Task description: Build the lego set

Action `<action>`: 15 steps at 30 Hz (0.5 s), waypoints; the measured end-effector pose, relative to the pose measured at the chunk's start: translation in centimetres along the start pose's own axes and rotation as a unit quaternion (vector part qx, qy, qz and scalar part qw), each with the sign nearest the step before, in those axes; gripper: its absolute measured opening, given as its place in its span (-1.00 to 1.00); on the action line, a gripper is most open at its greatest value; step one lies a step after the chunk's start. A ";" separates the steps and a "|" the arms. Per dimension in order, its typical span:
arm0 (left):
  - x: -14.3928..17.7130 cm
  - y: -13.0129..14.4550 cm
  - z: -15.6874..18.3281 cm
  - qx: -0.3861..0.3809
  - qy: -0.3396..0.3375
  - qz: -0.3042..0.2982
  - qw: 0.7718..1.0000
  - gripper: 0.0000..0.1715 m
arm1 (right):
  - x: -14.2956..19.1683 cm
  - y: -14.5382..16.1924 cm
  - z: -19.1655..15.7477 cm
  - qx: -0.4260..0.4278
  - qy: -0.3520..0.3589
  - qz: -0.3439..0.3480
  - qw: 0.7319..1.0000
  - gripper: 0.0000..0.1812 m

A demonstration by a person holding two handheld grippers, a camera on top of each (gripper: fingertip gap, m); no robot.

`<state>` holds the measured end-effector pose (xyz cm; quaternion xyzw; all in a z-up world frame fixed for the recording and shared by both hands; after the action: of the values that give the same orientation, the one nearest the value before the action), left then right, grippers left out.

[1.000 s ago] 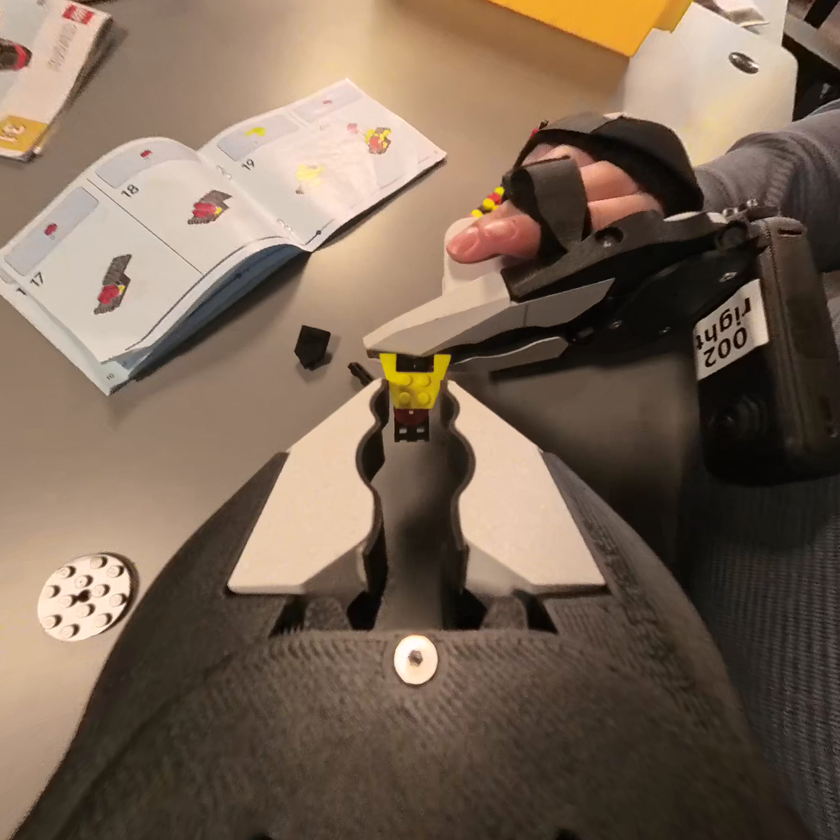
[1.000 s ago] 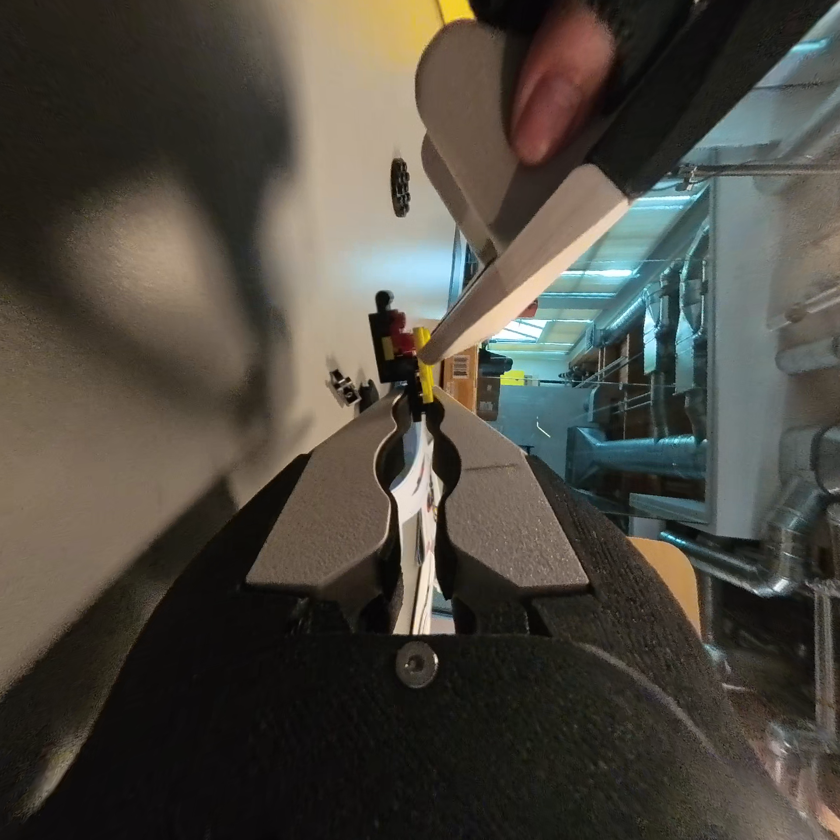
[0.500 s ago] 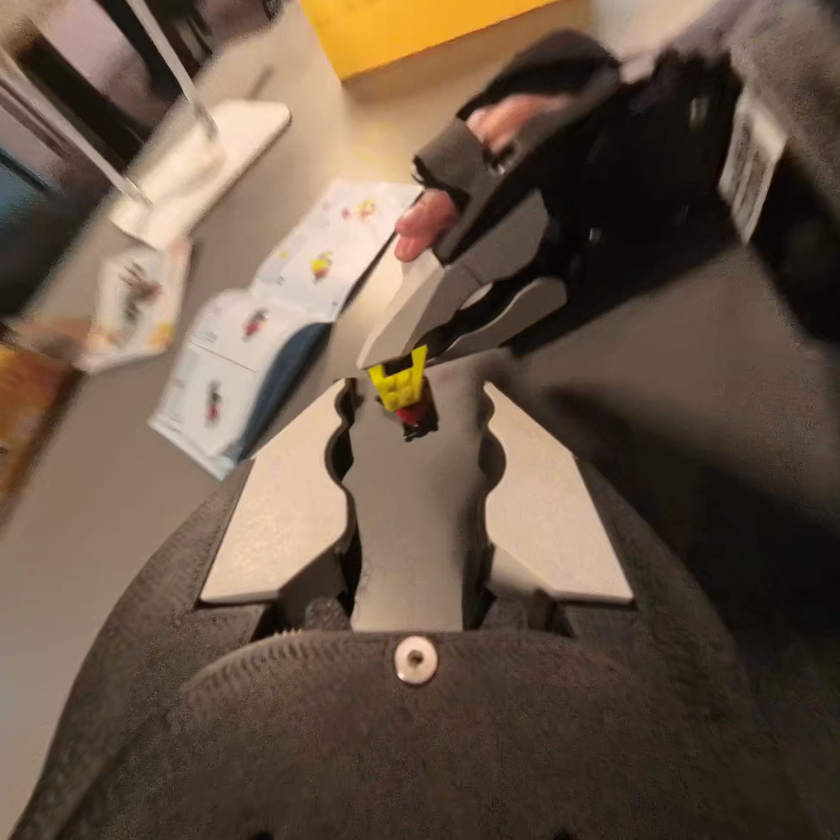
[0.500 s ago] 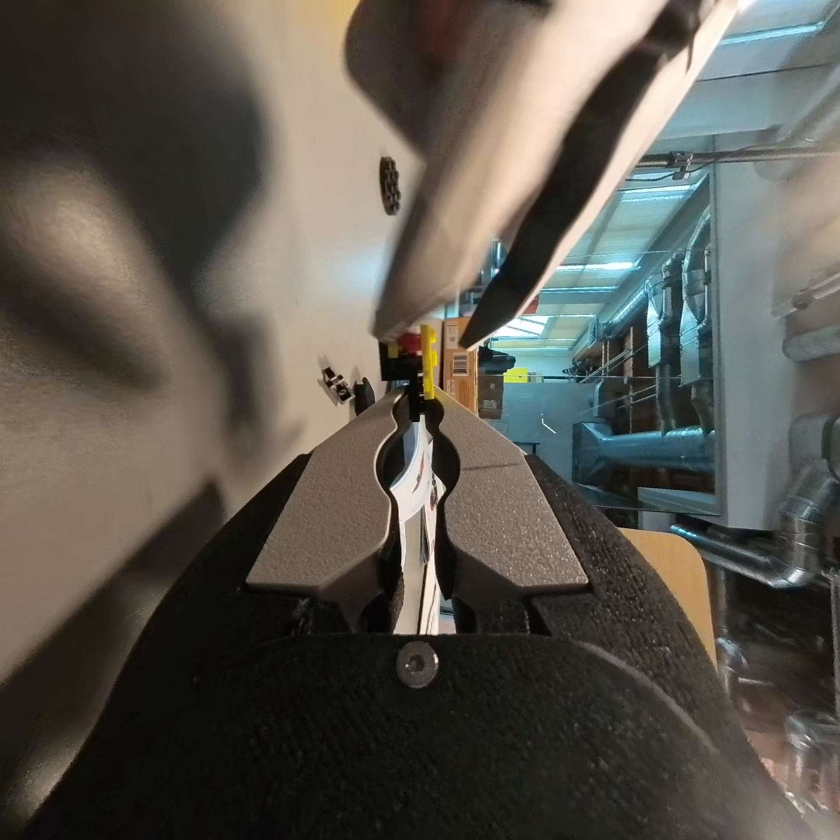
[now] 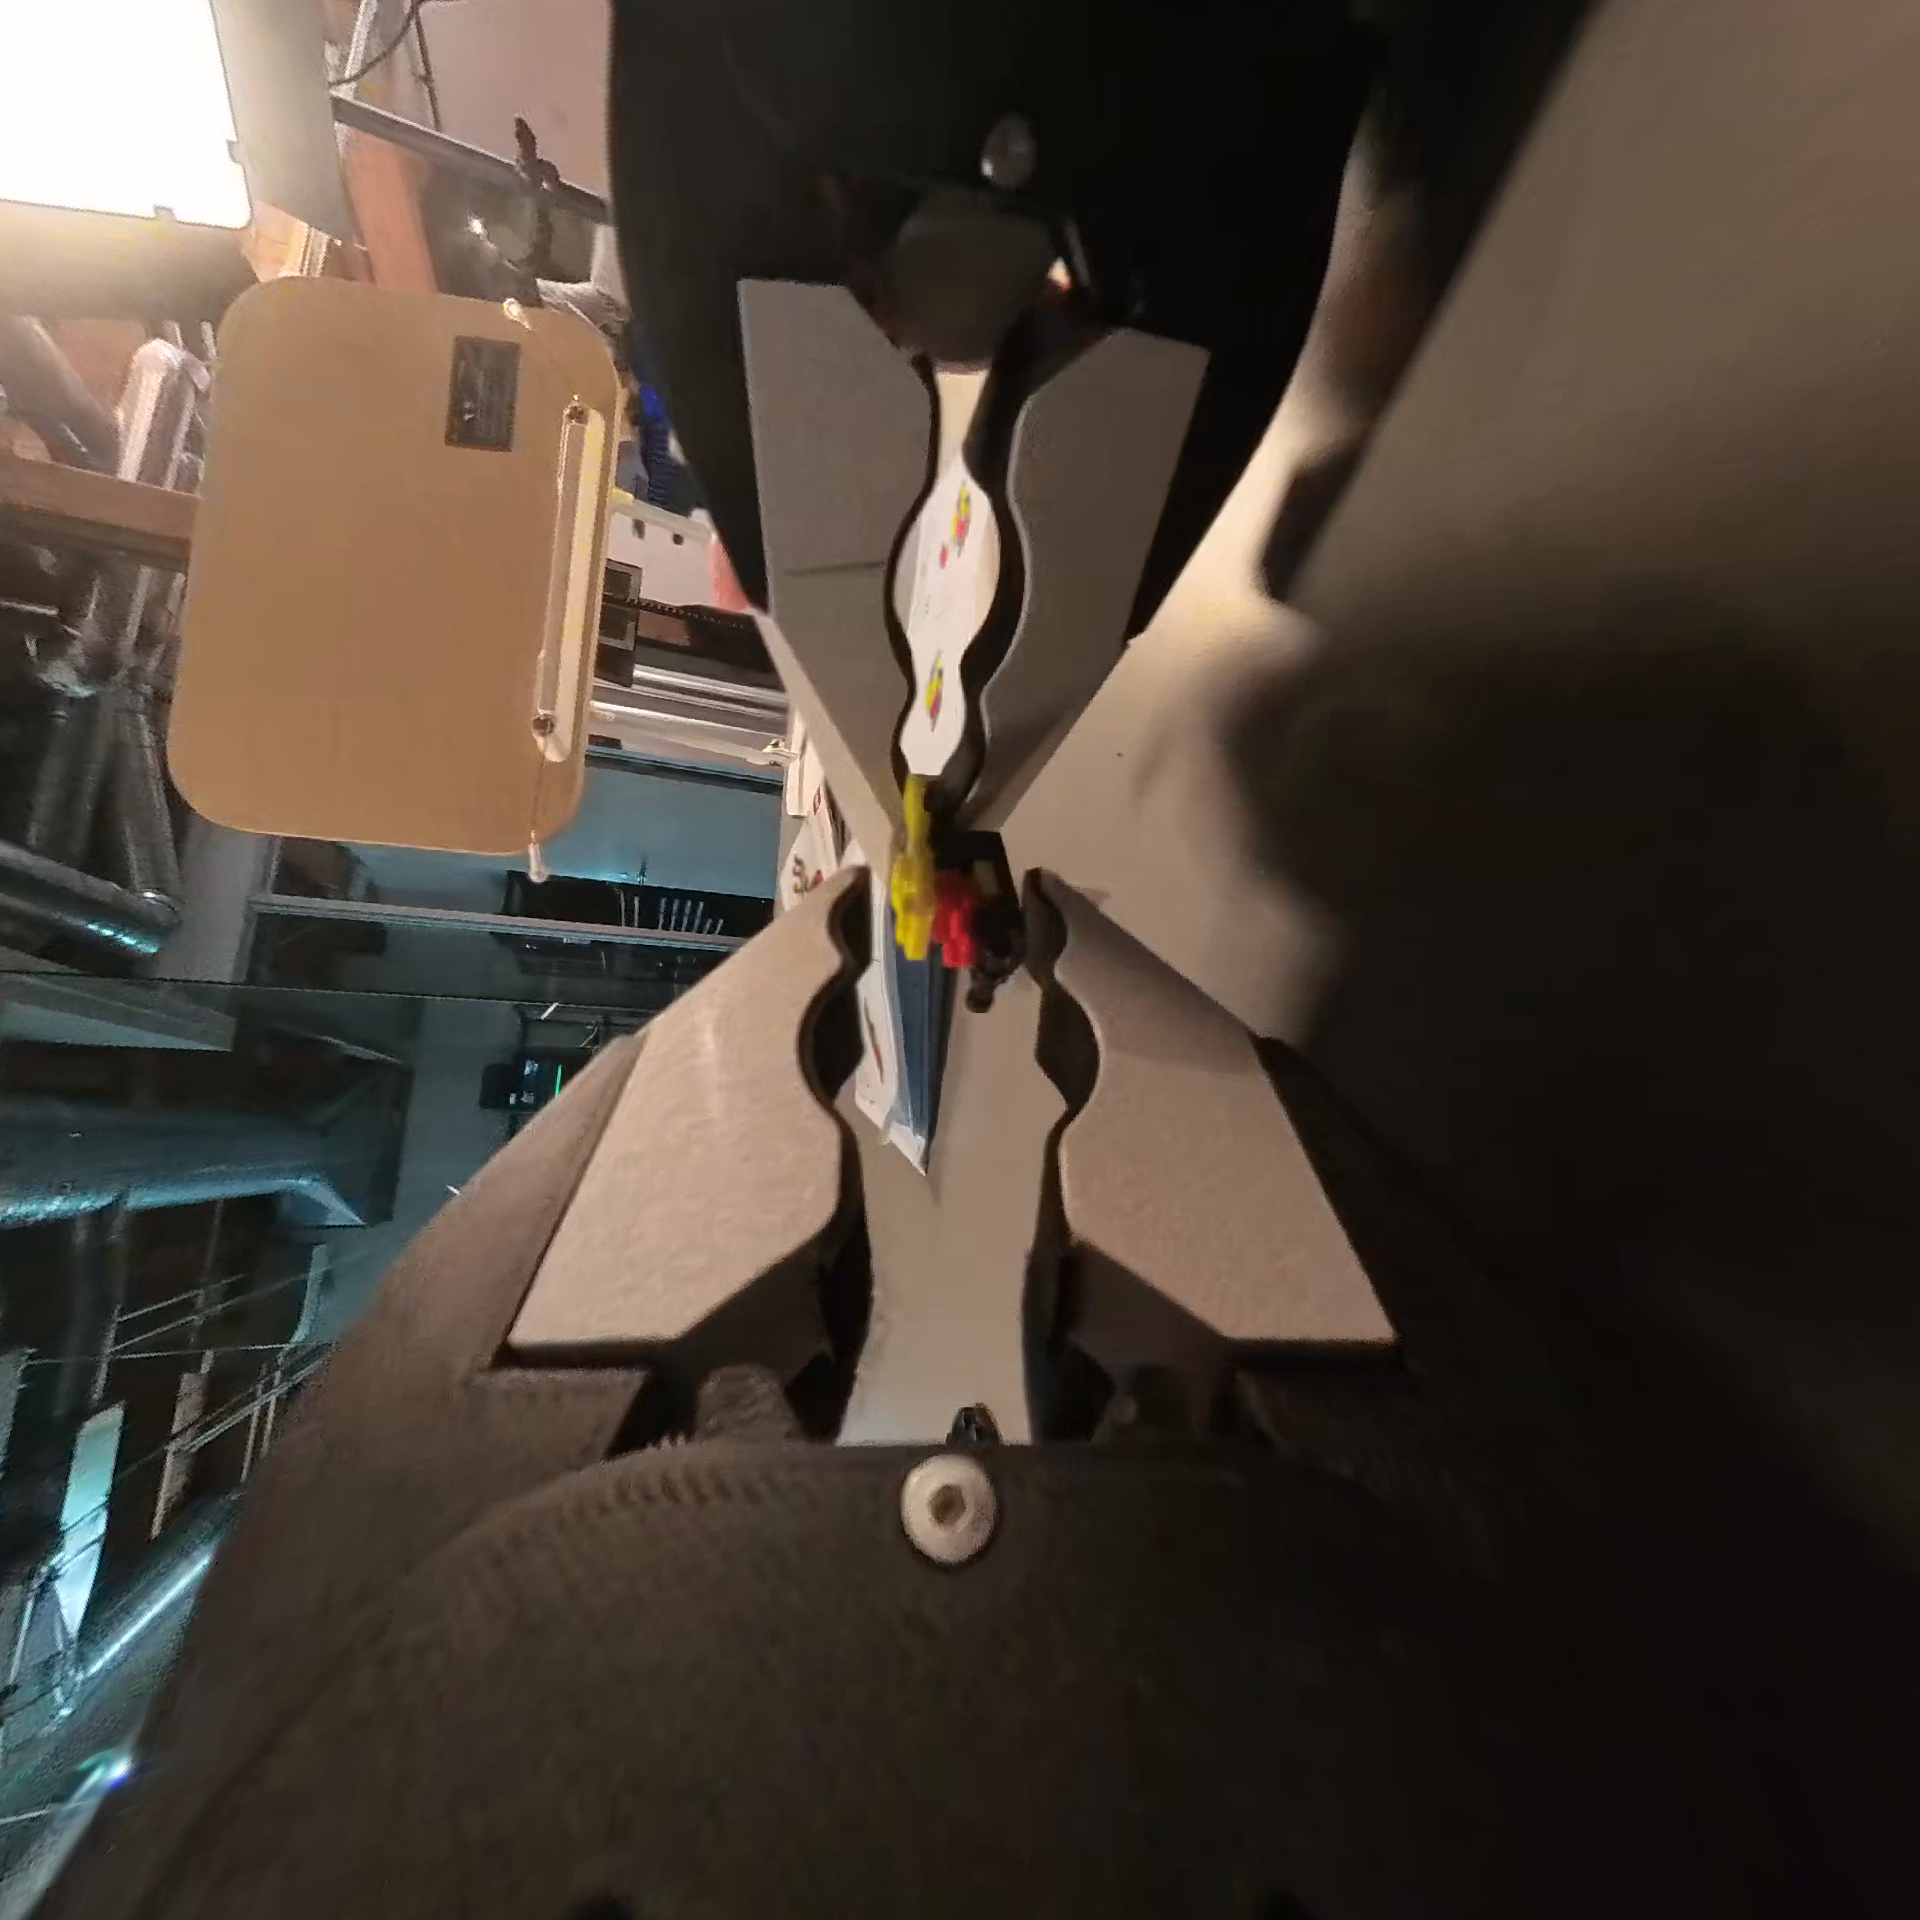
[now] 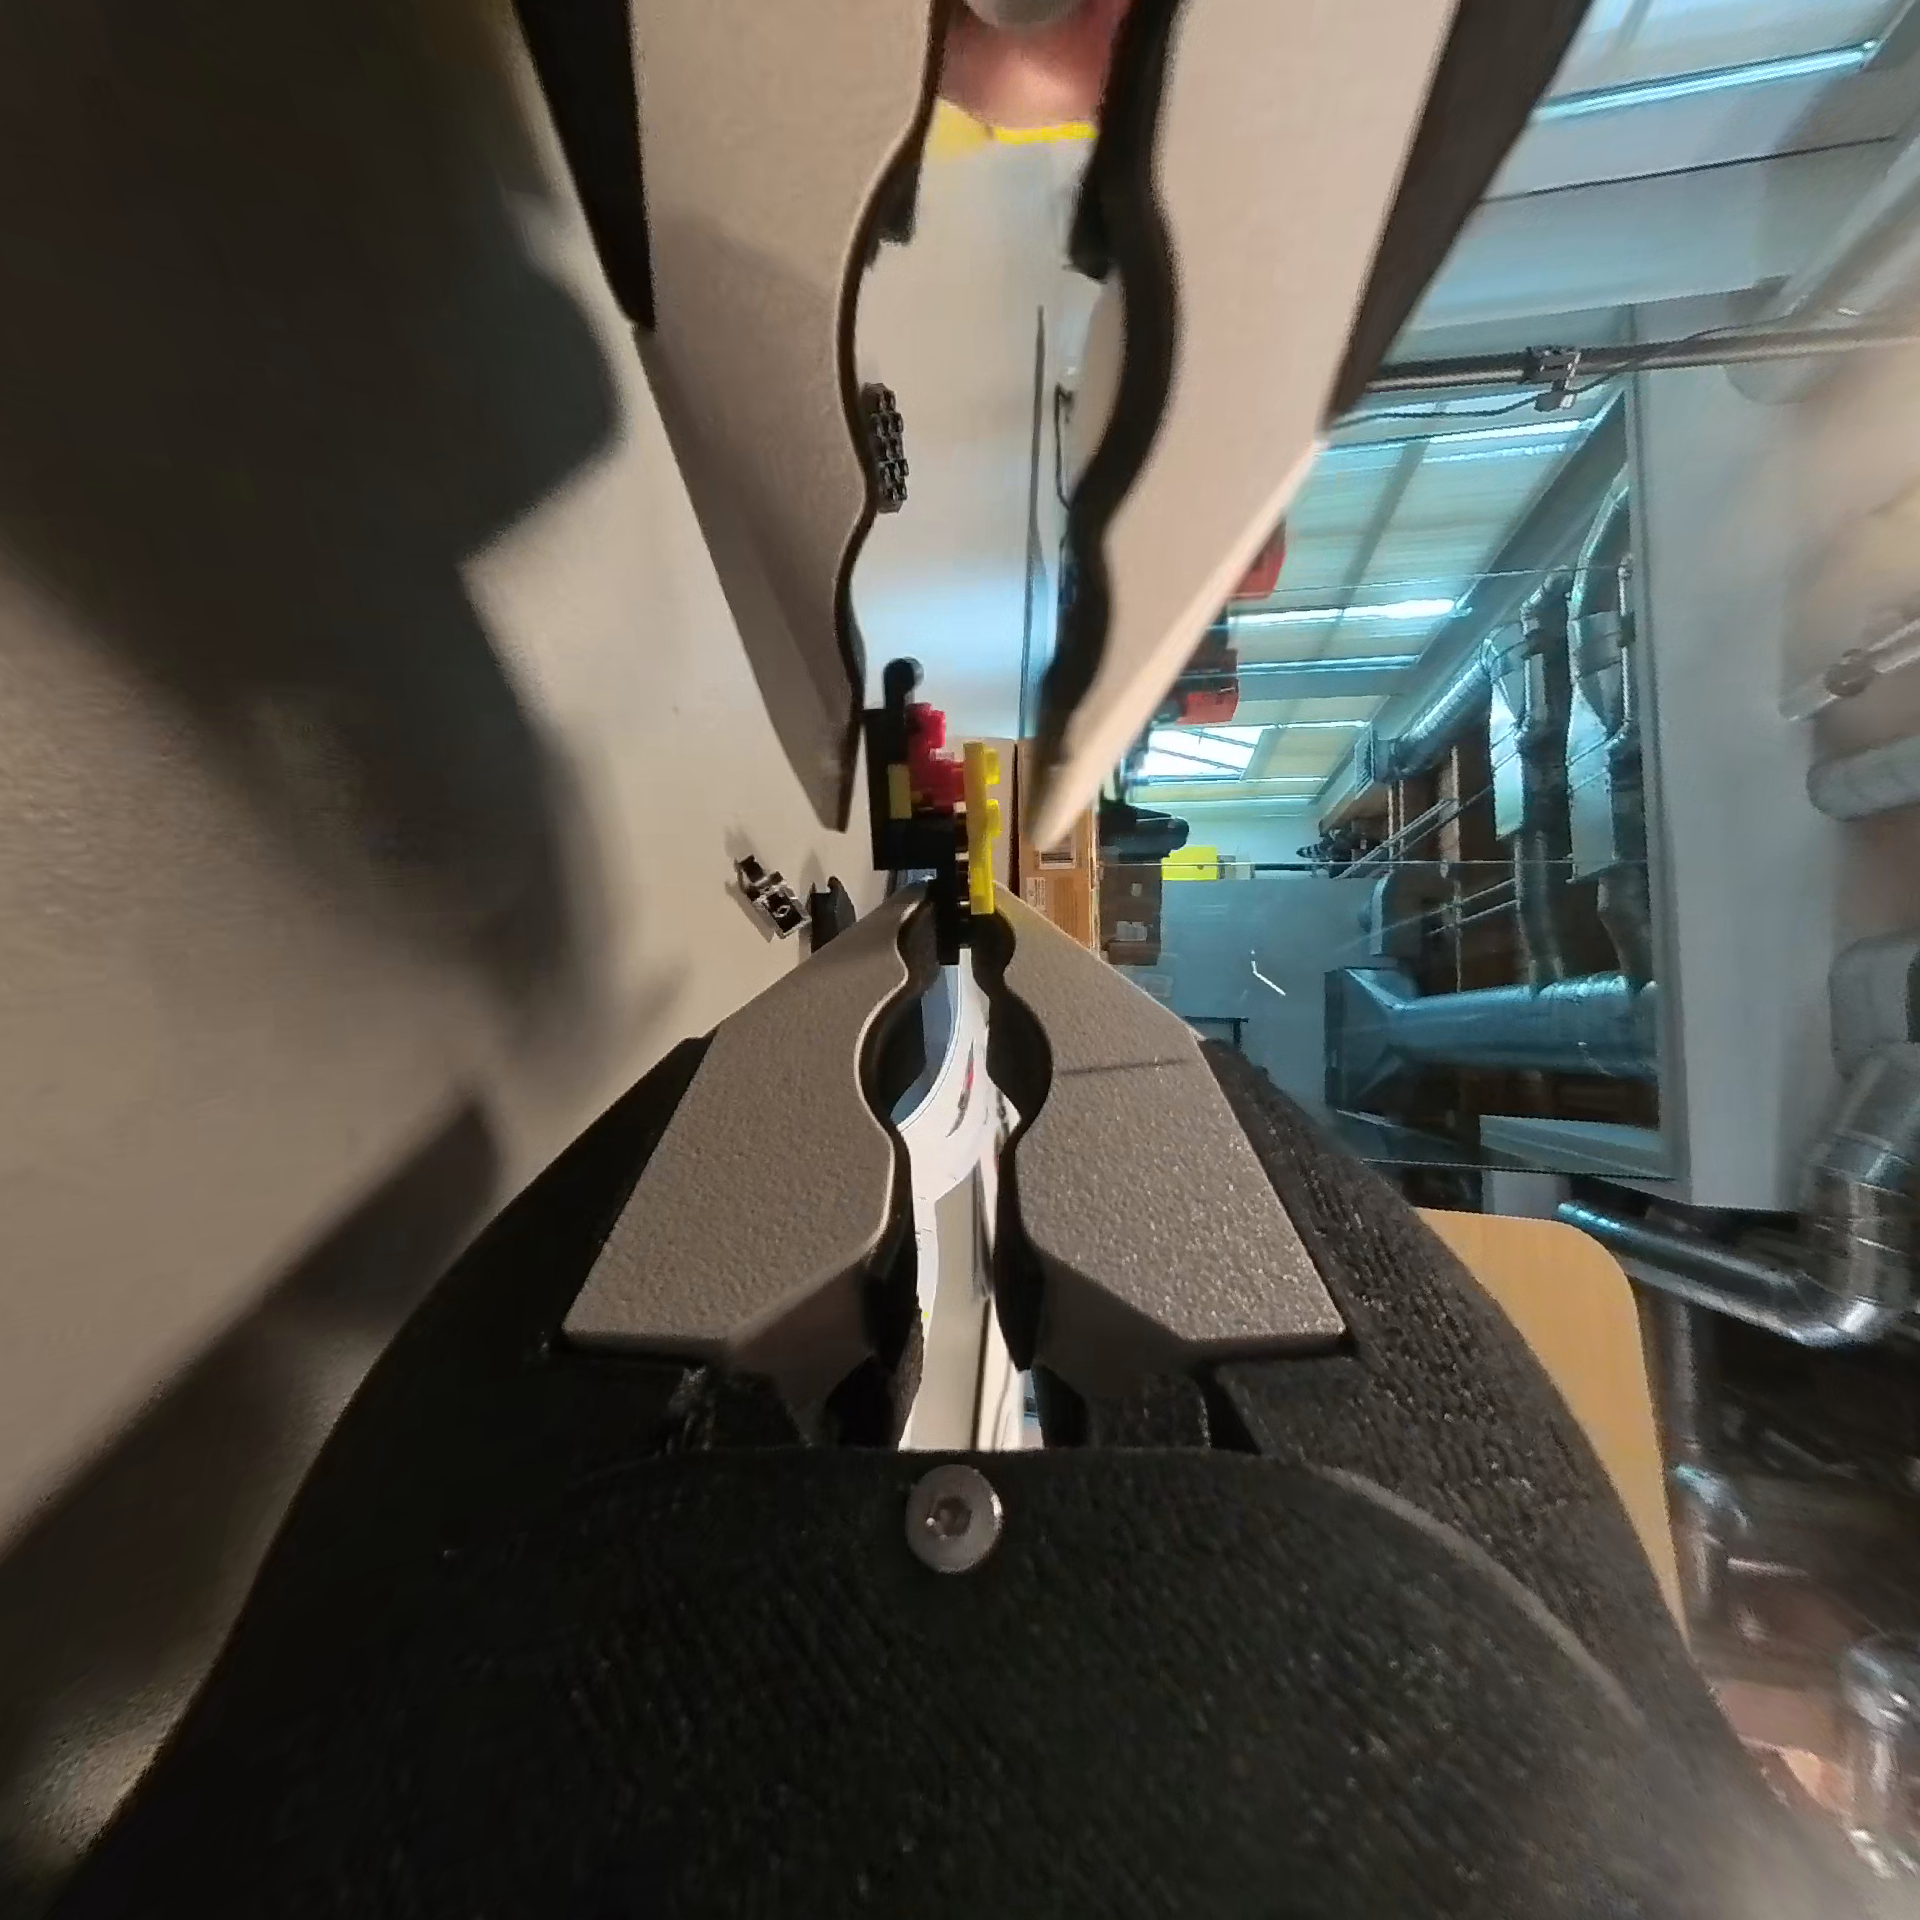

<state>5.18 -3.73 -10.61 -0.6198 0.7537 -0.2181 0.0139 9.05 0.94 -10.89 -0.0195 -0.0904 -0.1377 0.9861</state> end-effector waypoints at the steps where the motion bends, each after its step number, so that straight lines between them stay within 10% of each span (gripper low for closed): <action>1: 0.0 0.0 0.0 -0.003 -0.001 0.001 1.000 -0.74 | 0.0 0.0 0.0 -0.004 -0.002 0.001 1.000 -0.97; 9: 0.0 0.6 0.1 0.110 0.068 0.005 0.992 -0.77 | 0.5 0.4 -0.2 -0.123 -0.063 0.063 0.988 -0.79; 15: 0.4 1.2 -0.9 0.329 0.182 0.068 0.924 -0.77 | 1.7 1.0 0.2 -0.229 -0.117 0.125 0.958 -0.85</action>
<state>3.77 -3.62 -10.10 -0.4770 0.6692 -0.5618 0.0943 10.87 1.50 -10.35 -0.2722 -0.1683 -0.0267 0.9470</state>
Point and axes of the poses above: each gripper's, where its closed fingertips meet, x back along the fingers, y out of its underside, z = x × y across the jaws, the point moved 5 cm from there along x, back along the fingers, and after that the axes turned 5 degrees about x, right-handed, at the moved point
